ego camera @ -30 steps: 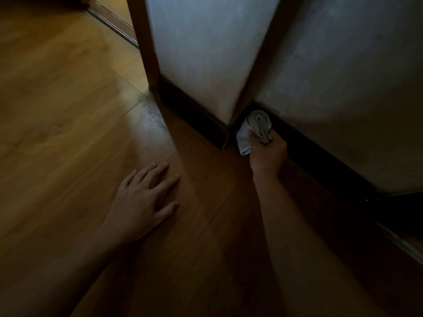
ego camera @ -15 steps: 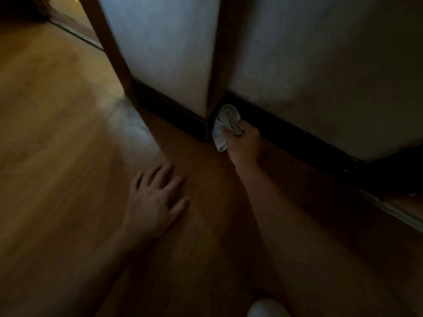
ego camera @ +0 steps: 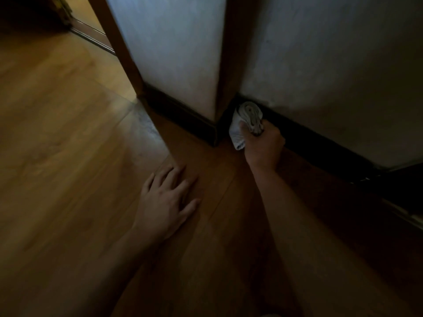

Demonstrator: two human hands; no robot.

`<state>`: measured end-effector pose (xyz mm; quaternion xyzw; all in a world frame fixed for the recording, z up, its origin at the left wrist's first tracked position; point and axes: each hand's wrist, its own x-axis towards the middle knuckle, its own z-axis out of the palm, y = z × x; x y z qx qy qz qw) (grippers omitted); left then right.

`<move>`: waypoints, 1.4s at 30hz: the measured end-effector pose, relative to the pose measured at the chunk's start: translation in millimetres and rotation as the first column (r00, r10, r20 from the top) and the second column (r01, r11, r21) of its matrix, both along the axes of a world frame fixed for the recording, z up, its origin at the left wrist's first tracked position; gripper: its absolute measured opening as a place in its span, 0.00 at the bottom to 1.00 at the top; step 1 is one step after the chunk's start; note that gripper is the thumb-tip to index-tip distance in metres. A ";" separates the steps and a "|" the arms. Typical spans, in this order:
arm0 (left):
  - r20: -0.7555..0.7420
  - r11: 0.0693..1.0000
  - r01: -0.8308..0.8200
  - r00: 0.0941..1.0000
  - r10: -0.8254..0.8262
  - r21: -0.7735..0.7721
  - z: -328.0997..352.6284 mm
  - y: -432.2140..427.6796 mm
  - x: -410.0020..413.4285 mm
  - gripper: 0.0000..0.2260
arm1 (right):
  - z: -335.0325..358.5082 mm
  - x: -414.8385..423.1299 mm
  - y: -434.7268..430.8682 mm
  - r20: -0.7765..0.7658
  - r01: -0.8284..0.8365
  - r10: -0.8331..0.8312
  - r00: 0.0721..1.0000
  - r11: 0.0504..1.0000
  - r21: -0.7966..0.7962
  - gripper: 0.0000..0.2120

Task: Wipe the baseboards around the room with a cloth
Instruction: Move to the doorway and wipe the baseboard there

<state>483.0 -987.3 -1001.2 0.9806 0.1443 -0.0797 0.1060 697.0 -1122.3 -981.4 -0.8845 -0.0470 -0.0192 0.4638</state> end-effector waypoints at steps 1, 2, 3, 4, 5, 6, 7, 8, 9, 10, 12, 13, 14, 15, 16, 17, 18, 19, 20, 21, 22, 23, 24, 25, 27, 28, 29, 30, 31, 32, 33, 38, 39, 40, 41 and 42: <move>0.002 1.000 0.002 1.000 -0.002 -0.006 -0.5 0.1 -1.0 0.29 | 1.2 2.2 0.4 0.031 0.027 -0.025 0.999 0.999 -0.044 0.15; 0.008 1.000 0.003 1.000 -0.003 -0.014 -1.1 0.3 -2.1 0.29 | 0.6 2.2 -0.9 0.061 0.055 -0.049 0.997 0.995 -0.088 0.15; 0.013 1.000 0.002 1.000 -0.001 -0.018 -1.3 0.5 -2.7 0.29 | -1.5 0.6 -4.0 0.086 0.082 -0.072 0.994 0.990 -0.116 0.15; 0.015 1.000 -0.001 1.000 0.002 -0.017 -0.8 0.1 -2.9 0.29 | -4.4 -1.7 -7.5 0.102 0.111 -0.098 0.990 0.985 -0.128 0.15; 0.014 1.000 -0.004 1.000 0.005 -0.019 0.3 -0.7 -1.8 0.29 | -7.2 -3.8 -10.8 0.114 0.140 -0.125 0.986 0.981 -0.135 0.15; 0.012 1.000 -0.006 1.000 0.006 -0.024 1.3 -2.3 -0.5 0.28 | -9.0 -4.8 -12.9 0.122 0.158 -0.141 0.982 0.977 -0.142 0.16; 0.008 1.000 -0.007 1.000 0.007 -0.027 2.0 -3.8 0.3 0.28 | -9.3 -4.8 -12.8 0.124 0.159 -0.141 0.982 0.977 -0.146 0.16; 0.003 1.000 -0.010 1.000 0.011 -0.027 2.3 -4.5 0.0 0.28 | -8.8 -4.0 -10.0 0.119 0.144 -0.127 0.985 0.978 -0.148 0.17; -0.001 1.000 -0.016 1.000 0.016 -0.025 1.9 -4.6 -0.3 0.28 | -7.1 -2.6 -5.9 0.112 0.123 -0.107 0.988 0.981 -0.152 0.17; -0.004 1.000 -0.020 1.000 0.020 -0.023 1.2 -4.1 -0.5 0.28 | -5.4 -1.6 -2.7 0.107 0.107 -0.091 0.990 0.982 -0.156 0.17; 0.005 1.000 -0.023 1.000 0.023 -0.020 -0.9 -2.7 -1.0 0.27 | -3.8 -2.3 -4.3 0.109 0.107 -0.091 0.990 0.982 -0.158 0.16; 0.013 1.000 -0.023 1.000 0.024 -0.020 -1.3 -2.7 -1.0 0.28 | -4.5 -3.5 -8.8 0.116 0.126 -0.108 0.987 0.978 -0.165 0.16; 0.016 0.999 -0.024 1.000 0.024 -0.022 -1.6 -3.2 -0.8 0.28 | -5.9 -5.0 -14.3 0.126 0.151 -0.130 0.983 0.974 -0.172 0.16; 0.014 0.999 -0.025 1.000 0.025 -0.022 -1.9 -3.7 -0.3 0.28 | -7.5 -6.2 -19.0 0.135 0.173 -0.150 0.979 0.969 -0.174 0.16; 0.012 1.000 -0.025 1.000 0.025 -0.018 -2.3 -4.6 0.2 0.28 | -8.0 -7.0 -21.7 0.139 0.184 -0.160 0.977 0.967 -0.174 0.16; 0.011 1.000 -0.027 1.000 0.027 -0.014 -2.8 -5.4 0.6 0.28 | -7.4 -7.2 -21.5 0.137 0.181 -0.158 0.978 0.968 -0.173 0.17; 0.013 0.999 -0.031 0.999 0.031 -0.014 -3.3 -5.7 0.5 0.28 | -6.3 -6.6 -18.8 0.132 0.166 -0.144 0.981 0.971 -0.174 0.18; 0.018 0.999 -0.034 0.999 0.034 -0.020 -3.3 -5.5 0.3 0.28 | -4.8 -5.4 -15.0 0.128 0.145 -0.123 0.984 0.973 -0.177 0.18; 0.022 0.999 -0.033 0.999 0.033 -0.027 -2.7 -5.1 -0.1 0.28 | -3.4 -4.7 -12.1 0.121 0.126 -0.105 0.987 0.975 -0.182 0.18; 0.026 0.999 -0.028 0.999 0.029 -0.030 -1.8 -4.5 -0.4 0.28 | -2.4 -4.6 -11.4 0.113 0.116 -0.096 0.989 0.976 -0.186 0.18; 0.028 0.999 -0.023 0.999 0.024 -0.032 -1.4 -3.9 -0.2 0.28 | -2.2 -4.6 -13.8 0.109 0.117 -0.098 0.989 0.974 -0.191 0.18; 0.029 0.999 -0.019 0.999 0.020 -0.035 -1.3 -3.3 0.3 0.28 | -2.9 -4.8 -19.4 0.112 0.131 -0.110 0.988 0.971 -0.202 0.17; 0.028 0.999 -0.016 0.999 0.017 -0.038 -1.2 -3.3 0.7 0.28 | -4.2 -5.7 -27.2 0.119 0.156 -0.132 0.984 0.963 -0.219 0.17; 0.024 0.999 -0.018 1.000 0.019 -0.036 -0.9 -4.1 1.0 0.28 | -5.7 -6.6 -35.1 0.128 0.184 -0.157 0.979 0.955 -0.234 0.17; 0.018 0.999 -0.027 0.999 0.028 -0.033 0.1 -5.9 1.2 0.27 | -6.4 -8.4 -43.2 0.136 0.213 -0.184 0.974 0.947 -0.242 0.18; 0.015 0.999 -0.030 0.999 0.030 -0.037 0.6 -6.5 1.0 0.27 | -6.0 -8.7 -42.1 0.130 0.209 -0.183 0.975 0.949 -0.235 0.17; 0.012 0.999 -0.032 0.999 0.033 -0.040 1.3 -7.1 0.8 0.27 | -5.2 -8.8 -38.2 0.119 0.197 -0.174 0.977 0.955 -0.224 0.17; 0.009 0.999 -0.033 0.999 0.033 -0.041 2.0 -7.2 0.7 0.27 | -4.3 -8.7 -32.6 0.106 0.183 -0.163 0.981 0.959 -0.216 0.16; 0.004 0.999 -0.031 1.000 0.031 -0.040 2.4 -6.9 0.6 0.28 | -2.9 -8.8 -27.1 0.095 0.171 -0.154 0.983 0.961 -0.216 0.16; -0.001 0.999 -0.027 1.000 0.026 -0.037 2.4 -6.0 0.9 0.28 | -1.4 -8.6 -22.9 0.086 0.166 -0.151 0.985 0.962 -0.218 0.17; -0.003 0.999 -0.023 1.000 0.023 -0.033 2.3 -4.6 1.2 0.28 | -0.1 -8.0 -20.9 0.077 0.163 -0.149 0.986 0.962 -0.219 0.17; -0.015 1.000 0.001 1.000 -0.001 -0.022 5.1 -3.5 2.0 0.30 | -1.1 -8.6 -49.0 0.064 0.196 -0.186 0.981 0.942 -0.272 0.19; -0.014 1.000 0.005 1.000 -0.005 -0.024 6.4 -4.7 2.4 0.30 | -2.0 -9.0 -55.7 0.073 0.214 -0.201 0.977 0.938 -0.273 0.18; -0.014 1.000 0.009 1.000 -0.009 -0.024 7.6 -6.2 3.4 0.30 | -2.5 -9.1 -59.9 0.080 0.227 -0.213 0.974 0.936 -0.270 0.18; -0.016 1.000 0.010 1.000 -0.011 -0.022 8.5 -7.2 4.1 0.30 | -2.3 -9.4 -60.3 0.082 0.235 -0.221 0.972 0.935 -0.265 0.18; -0.018 1.000 0.008 1.000 -0.009 -0.019 8.8 -7.6 4.1 0.30 | -1.9 -9.4 -57.1 0.077 0.234 -0.222 0.972 0.937 -0.261 0.18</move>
